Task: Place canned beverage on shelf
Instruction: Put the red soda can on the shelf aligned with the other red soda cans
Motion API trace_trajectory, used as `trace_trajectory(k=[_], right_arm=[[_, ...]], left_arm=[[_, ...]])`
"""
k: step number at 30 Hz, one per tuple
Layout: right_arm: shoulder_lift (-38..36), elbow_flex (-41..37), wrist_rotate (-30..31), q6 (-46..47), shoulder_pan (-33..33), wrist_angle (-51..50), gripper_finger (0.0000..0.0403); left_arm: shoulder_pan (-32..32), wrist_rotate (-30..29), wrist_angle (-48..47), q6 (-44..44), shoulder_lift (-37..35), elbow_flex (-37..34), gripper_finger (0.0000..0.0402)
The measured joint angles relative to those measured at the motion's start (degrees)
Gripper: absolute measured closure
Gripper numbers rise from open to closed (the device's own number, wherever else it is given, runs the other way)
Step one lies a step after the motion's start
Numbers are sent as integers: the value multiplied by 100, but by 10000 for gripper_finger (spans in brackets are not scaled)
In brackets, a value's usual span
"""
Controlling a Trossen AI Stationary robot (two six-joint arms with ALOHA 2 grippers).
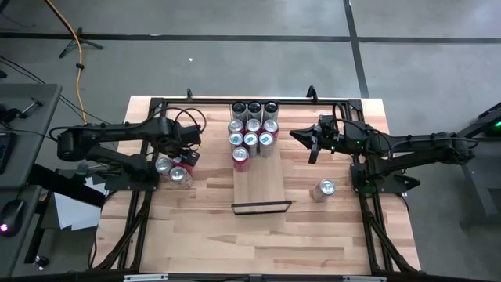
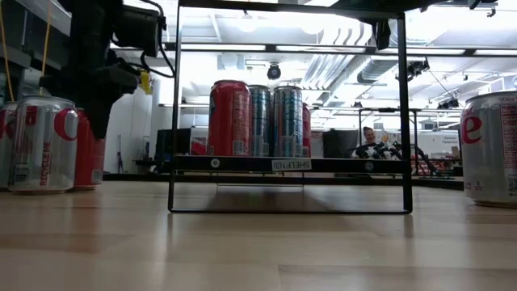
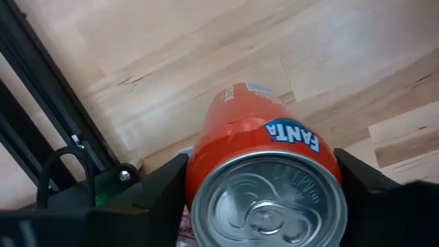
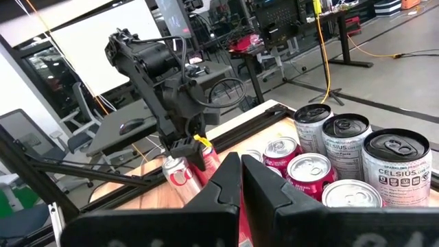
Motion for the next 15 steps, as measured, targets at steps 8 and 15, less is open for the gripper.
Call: trace_trajectory(k=[8,15], right_arm=[[0,0,0,0,0,-2,402],[0,0,0,211,-1,-2,402]], left_arm=[[131,-122,-57,519,-52,650,192],[73,-190,-303,1232,-58,2018,192]])
